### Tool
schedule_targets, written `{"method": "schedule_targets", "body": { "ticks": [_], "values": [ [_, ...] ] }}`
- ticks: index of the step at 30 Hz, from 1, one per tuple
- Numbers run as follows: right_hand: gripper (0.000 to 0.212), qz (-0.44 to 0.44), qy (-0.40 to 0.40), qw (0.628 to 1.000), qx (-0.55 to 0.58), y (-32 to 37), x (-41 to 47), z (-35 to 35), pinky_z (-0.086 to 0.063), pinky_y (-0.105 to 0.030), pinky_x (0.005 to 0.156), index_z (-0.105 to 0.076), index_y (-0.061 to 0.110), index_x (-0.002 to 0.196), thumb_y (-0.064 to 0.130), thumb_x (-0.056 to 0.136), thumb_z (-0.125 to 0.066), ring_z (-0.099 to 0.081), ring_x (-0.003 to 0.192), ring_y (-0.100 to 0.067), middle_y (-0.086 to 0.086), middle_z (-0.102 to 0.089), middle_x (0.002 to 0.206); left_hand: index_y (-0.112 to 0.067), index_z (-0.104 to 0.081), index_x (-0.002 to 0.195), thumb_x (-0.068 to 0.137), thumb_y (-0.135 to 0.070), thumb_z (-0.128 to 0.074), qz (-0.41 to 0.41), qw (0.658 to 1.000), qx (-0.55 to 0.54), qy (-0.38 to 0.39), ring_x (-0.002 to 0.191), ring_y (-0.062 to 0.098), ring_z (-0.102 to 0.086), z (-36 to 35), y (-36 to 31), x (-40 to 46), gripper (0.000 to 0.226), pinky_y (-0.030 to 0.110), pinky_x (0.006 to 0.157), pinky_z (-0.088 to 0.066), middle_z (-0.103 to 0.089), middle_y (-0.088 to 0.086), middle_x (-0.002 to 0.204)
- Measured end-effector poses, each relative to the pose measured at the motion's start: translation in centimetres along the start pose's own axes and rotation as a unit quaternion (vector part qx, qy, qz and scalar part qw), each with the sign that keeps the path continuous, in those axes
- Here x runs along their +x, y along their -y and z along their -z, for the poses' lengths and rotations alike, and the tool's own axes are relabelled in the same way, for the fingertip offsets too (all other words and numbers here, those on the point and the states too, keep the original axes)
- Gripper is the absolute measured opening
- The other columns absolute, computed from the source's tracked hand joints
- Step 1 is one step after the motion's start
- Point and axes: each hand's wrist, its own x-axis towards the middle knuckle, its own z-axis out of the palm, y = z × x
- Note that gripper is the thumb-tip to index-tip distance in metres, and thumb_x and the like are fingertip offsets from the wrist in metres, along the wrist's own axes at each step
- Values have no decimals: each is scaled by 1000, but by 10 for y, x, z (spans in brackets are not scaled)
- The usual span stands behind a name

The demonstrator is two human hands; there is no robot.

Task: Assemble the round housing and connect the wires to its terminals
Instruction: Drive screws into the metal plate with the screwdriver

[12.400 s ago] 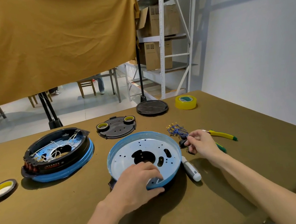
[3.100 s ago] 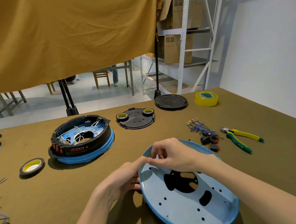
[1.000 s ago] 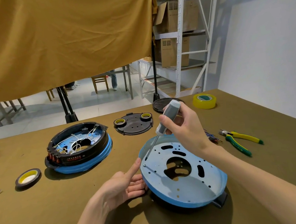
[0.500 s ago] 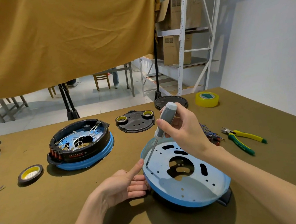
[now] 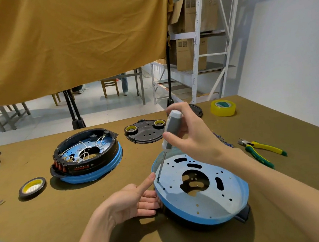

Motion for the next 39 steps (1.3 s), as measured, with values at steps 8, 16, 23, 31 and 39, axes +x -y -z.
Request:
{"method": "schedule_targets", "body": {
  "ticks": [8, 16, 23, 31, 39],
  "values": [
    [41, -25, 148, 982, -117, 24, 34, 19, -57, -28, 69, -51, 25, 125, 16, 91, -72, -65, 83, -11, 0, -64, 96, 0, -67, 120, 58, -77, -74, 5, 1000, 13, -2, 97, 23, -77, -1, 0, -2, 99, 35, 82, -62, -78, 14, 108],
    [36, 2, 188, 916, -355, 54, 56, 19, -50, -33, 56, -66, 27, 89, 63, 87, -67, -65, 72, -11, 8, -67, 80, 0, -68, 119, 59, -78, -71, -1, 1000, 19, -6, 98, 23, -77, -3, -1, -3, 98, 34, 81, -62, -78, 14, 107],
    [34, -21, 249, 904, -347, 69, 66, 20, -39, -23, 56, -57, 22, 122, 47, 99, -60, -57, 78, -6, 9, -58, 89, -1, -67, 121, 57, -80, -70, 3, 1000, 24, -11, 98, 22, -77, -4, -1, -3, 102, 34, 81, -62, -78, 14, 107],
    [32, -100, 326, 892, -295, 69, 74, 23, -50, -21, 43, -49, 21, 122, 32, 98, -66, -68, 52, -12, 1, -71, 79, 0, -67, 120, 53, -78, -71, -3, 1000, 24, -13, 95, 22, -77, -4, 0, -4, 103, 34, 81, -62, -79, 14, 105],
    [32, -101, 350, 874, -320, 69, 76, 21, -52, -22, 44, -56, 19, 123, 33, 97, -67, -69, 56, -17, -5, -69, 94, 0, -68, 119, 54, -78, -71, -5, 1000, 24, -12, 96, 22, -77, -3, 1, -2, 101, 34, 83, -62, -79, 14, 105]
  ]
}}
